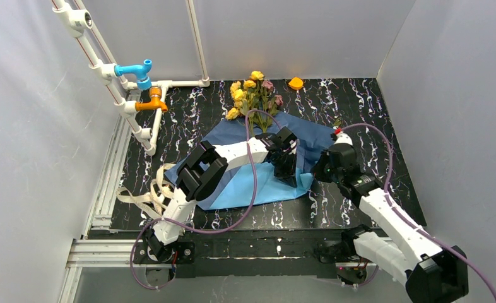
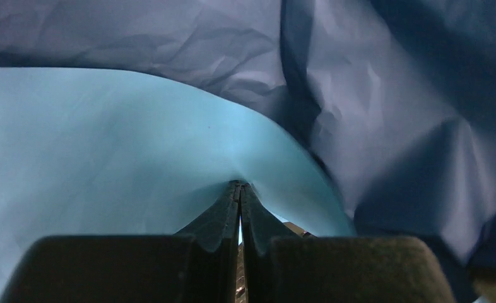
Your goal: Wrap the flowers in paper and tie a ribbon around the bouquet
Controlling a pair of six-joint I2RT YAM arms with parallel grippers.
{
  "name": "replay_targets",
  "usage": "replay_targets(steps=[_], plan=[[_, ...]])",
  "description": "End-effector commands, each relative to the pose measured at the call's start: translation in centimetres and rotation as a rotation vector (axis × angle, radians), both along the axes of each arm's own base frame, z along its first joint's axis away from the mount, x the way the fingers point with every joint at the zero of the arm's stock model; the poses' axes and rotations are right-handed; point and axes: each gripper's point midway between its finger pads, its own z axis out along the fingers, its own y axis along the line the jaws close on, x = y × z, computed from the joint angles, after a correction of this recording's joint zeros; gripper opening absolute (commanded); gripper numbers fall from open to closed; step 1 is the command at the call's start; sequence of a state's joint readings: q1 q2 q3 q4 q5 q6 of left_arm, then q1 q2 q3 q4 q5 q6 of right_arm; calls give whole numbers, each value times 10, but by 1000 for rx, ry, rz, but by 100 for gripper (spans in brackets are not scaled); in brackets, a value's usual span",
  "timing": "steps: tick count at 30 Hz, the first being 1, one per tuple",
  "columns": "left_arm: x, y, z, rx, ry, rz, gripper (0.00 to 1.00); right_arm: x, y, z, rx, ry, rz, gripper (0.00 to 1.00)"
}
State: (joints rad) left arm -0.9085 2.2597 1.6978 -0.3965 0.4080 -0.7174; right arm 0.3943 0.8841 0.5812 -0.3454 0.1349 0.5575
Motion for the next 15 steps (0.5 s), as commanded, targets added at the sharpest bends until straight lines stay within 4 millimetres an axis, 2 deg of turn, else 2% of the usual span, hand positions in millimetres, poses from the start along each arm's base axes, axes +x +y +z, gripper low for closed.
replay_targets(steps=[1, 5, 8, 13, 15], plan=[[3, 5, 12, -11, -3, 18, 1, 8, 17, 24, -82, -95, 71, 1], [9, 15, 60, -50, -49, 47, 2, 13, 11, 25, -145, -96, 45, 1], [11, 30, 87, -38, -92, 52, 4, 19, 8, 31, -178, -104, 29, 1], [2, 70, 101, -9, -111, 97, 4, 28, 9, 36, -201, -113, 32, 1], [-6, 91, 97, 33, -133, 121, 5, 31, 11, 41, -205, -121, 33, 1]])
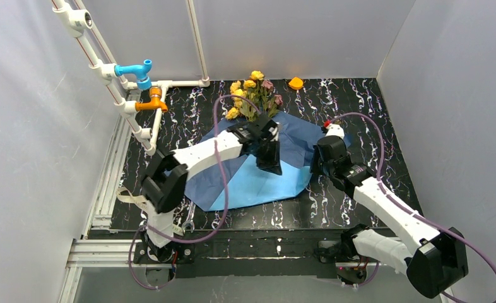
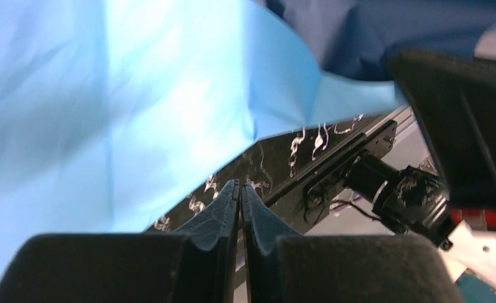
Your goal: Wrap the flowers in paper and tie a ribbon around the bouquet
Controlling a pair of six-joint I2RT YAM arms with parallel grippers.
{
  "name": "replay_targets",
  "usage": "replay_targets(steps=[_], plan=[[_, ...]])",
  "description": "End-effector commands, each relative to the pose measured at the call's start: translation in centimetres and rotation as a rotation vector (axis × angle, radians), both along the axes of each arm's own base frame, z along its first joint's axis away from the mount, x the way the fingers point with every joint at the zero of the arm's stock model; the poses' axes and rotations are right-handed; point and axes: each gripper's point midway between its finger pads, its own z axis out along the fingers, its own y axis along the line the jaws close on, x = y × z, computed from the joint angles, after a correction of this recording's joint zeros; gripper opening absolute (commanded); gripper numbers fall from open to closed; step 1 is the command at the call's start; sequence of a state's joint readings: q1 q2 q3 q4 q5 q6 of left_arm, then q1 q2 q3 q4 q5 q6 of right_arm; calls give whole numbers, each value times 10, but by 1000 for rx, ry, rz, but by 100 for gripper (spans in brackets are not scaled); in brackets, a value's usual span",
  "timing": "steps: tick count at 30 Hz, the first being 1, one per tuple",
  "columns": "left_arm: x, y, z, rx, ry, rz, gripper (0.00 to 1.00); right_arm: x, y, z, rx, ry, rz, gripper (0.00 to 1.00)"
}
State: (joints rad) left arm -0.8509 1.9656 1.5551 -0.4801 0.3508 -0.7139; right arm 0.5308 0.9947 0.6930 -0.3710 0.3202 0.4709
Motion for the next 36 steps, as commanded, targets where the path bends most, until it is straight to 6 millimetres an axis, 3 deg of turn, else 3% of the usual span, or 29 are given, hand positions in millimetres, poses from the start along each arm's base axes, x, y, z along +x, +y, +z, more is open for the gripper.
replay_targets(steps=[1, 5, 7, 8, 10, 11, 13, 16, 23, 27, 29, 36], plan=[[-15, 51, 15, 76, -54, 51, 6, 18, 2, 31, -17, -81, -9, 1], [-23, 76, -21, 112, -19, 70, 5, 22, 10, 33, -34, -82, 31, 1], [-19, 81, -59, 137, 6, 75, 3, 20, 22, 24, -51, -53, 81, 1], [-15, 79, -71, 151, 17, 69, 3, 17, 35, 24, -50, -51, 132, 1], [-13, 73, -77, 135, 28, 62, 2, 11, 64, 30, -39, -72, 255, 1], [-12, 70, -77, 114, 34, 64, 2, 4, 89, 35, -24, -92, 366, 1], [-11, 68, -72, 70, 41, 74, 2, -7, 127, 34, -15, -94, 503, 1], [-8, 67, -64, -32, 70, 108, 2, -18, 165, 14, -21, -65, 631, 1], [-1, 106, -41, -80, 63, 257, 15, -20, 167, -11, -55, -24, 663, 1], [5, 130, -20, -97, -43, 322, 42, -23, 169, -22, -55, -3, 674, 1], [9, 140, -7, -99, -118, 348, 46, -23, 170, -25, -52, 3, 672, 1], [28, 142, 44, -263, -314, 412, 55, -20, 175, -32, -55, 27, 675, 1]])
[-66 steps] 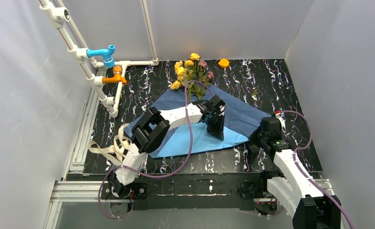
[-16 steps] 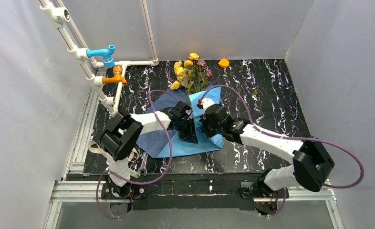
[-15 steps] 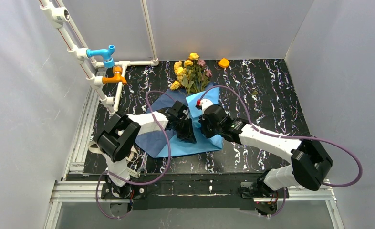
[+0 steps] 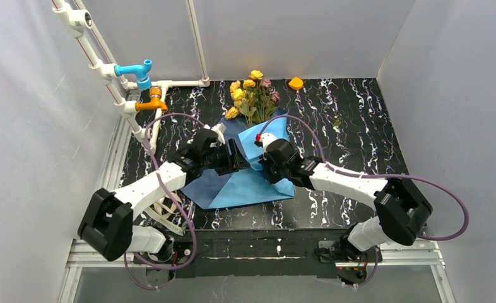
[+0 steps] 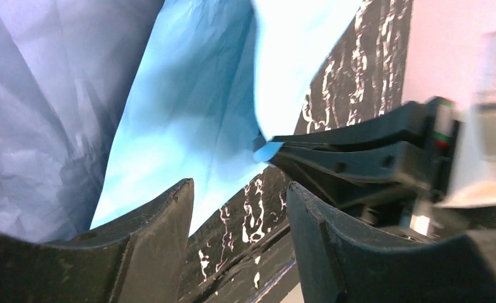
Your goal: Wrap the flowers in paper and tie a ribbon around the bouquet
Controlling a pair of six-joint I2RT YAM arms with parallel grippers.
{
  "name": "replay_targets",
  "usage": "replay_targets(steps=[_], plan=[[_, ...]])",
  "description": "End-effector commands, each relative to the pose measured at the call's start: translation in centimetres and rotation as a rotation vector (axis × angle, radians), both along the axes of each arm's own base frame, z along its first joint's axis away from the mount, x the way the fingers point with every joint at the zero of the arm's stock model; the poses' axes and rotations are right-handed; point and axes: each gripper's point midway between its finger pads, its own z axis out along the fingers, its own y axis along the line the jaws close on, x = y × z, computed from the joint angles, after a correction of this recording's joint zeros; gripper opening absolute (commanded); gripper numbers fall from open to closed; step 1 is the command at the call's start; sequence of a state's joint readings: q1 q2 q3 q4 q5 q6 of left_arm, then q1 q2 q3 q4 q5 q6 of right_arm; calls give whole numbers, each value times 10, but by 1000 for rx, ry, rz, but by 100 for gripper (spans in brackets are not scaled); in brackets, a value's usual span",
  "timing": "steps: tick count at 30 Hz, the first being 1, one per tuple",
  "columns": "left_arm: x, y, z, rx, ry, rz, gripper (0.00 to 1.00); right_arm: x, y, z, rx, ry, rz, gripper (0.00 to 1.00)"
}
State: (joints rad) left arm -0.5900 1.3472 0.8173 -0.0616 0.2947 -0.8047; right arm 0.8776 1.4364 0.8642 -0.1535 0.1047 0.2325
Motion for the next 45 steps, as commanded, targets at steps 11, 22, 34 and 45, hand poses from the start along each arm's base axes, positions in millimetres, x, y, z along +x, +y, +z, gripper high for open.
replay_targets(steps=[11, 22, 34, 45], plan=[[57, -4, 21, -26, -176, 79, 64, 4, 13, 3, 27, -6, 25, 1], [86, -29, 16, -147, -160, 50, 22, 0, 17, 4, 37, 5, 60, 1], [84, -14, -13, -97, -138, 68, 0, 8, 25, 33, 99, -13, 19, 52], [80, 6, -32, -70, -100, 95, 0, 59, 19, 107, 325, -17, -106, 78]])
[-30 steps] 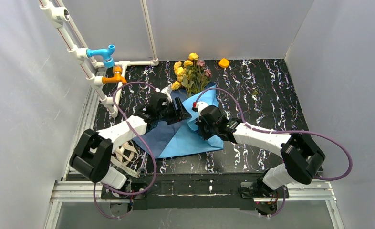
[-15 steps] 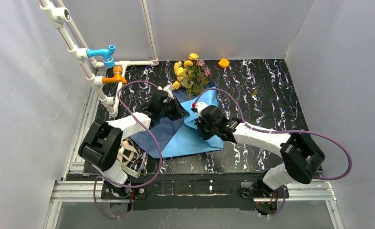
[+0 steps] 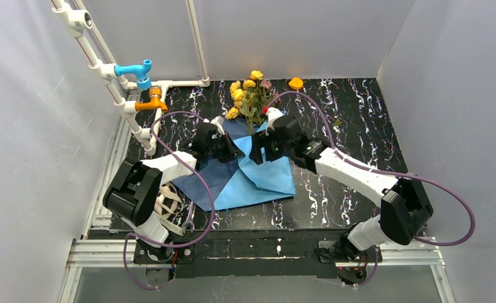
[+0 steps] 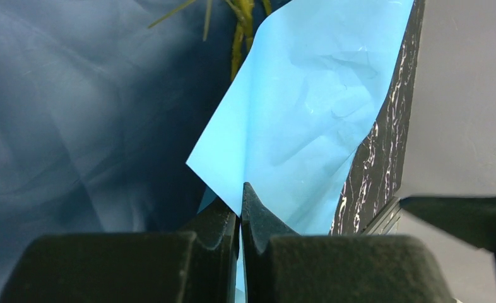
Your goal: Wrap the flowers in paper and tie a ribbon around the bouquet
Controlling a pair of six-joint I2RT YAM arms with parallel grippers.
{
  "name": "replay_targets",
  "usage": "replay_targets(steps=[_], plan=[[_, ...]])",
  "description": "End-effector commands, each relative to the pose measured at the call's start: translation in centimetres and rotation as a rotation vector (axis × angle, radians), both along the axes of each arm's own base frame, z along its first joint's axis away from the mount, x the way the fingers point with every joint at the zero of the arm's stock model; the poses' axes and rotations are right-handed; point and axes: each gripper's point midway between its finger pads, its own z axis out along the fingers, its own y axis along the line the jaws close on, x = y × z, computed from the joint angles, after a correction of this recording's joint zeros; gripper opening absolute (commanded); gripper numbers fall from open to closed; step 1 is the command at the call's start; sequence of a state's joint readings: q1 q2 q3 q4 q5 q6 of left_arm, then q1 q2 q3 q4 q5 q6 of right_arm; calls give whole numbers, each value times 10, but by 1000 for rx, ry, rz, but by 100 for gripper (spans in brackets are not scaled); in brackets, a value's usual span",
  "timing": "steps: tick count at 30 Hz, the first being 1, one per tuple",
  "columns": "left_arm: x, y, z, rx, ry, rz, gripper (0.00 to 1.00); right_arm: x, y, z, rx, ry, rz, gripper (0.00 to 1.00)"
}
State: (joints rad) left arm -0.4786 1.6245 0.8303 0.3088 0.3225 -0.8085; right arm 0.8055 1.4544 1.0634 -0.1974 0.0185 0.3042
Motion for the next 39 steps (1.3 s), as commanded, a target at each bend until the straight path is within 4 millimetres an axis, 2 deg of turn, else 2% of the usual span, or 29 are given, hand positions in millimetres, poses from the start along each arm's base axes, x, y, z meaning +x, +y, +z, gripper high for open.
replay_targets(steps=[1, 5, 9, 12, 14, 17, 23, 27, 34, 37, 39], plan=[[0, 9, 1, 4, -15, 4, 0, 30, -10, 39, 169, 1, -66, 77], [0, 10, -7, 7, 10, 0, 0, 57, -24, 28, 229, 45, -134, 66], [0, 9, -14, 8, 31, 1, 0, 75, -25, 0, 252, 100, -157, 60], [-1, 7, -15, 3, 38, -11, 0, 79, -21, -25, 257, 159, -149, 59], [-1, 5, -15, 0, 42, -19, 0, 78, -20, -41, 246, 199, -148, 58], [-1, -1, -13, -20, 46, -52, 0, 70, -36, -72, 189, 257, -233, 60], [0, -6, -16, -26, 57, -83, 0, 40, -64, -102, 172, 322, -364, 63], [2, -12, -21, -17, 87, -124, 0, 27, -67, -100, 202, 343, -369, 67], [1, -1, -23, 60, 108, -107, 0, 40, -65, -59, 212, 226, -317, 76], [-1, 2, -19, 81, 116, -102, 3, 41, -64, -71, 204, 242, -323, 75], [-1, 8, -17, 121, 119, -95, 8, 33, -67, -93, 190, 282, -342, 74]])
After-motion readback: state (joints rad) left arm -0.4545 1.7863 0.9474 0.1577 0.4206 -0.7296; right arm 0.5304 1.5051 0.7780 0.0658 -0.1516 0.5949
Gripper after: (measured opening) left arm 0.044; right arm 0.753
